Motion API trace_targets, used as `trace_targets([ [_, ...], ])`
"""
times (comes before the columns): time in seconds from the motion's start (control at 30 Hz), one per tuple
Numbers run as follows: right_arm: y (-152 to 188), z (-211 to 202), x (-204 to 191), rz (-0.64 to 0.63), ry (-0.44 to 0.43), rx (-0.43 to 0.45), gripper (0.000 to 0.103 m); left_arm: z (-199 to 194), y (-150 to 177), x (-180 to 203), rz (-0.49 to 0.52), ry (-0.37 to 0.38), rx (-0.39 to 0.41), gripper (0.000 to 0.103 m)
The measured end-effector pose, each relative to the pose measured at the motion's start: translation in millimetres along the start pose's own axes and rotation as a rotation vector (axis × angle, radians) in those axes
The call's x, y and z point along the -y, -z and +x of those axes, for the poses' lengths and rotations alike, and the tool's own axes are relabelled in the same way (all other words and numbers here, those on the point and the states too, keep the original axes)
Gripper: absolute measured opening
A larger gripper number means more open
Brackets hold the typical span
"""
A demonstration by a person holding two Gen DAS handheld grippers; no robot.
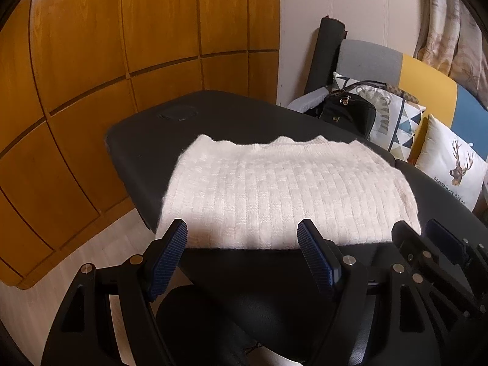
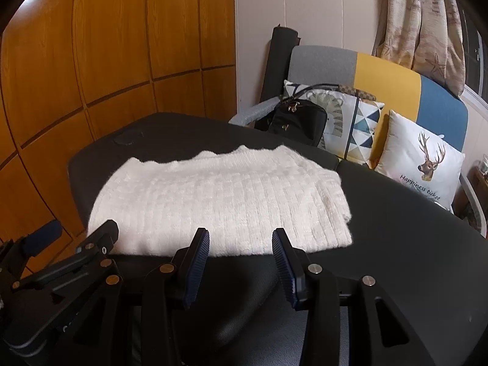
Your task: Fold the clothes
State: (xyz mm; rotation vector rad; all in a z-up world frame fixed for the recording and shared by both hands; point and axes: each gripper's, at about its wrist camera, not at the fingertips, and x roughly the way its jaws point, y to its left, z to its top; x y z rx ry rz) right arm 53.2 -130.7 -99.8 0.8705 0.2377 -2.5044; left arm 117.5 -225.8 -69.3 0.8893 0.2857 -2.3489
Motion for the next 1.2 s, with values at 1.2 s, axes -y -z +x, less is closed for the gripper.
trace_targets([
  [1.2, 2.2, 0.2, 0.3, 0.009, -0.012, 0.012, 0.044, 5.2, 3.3, -5.1, -0.036, 0.077, 0.008, 0.077],
])
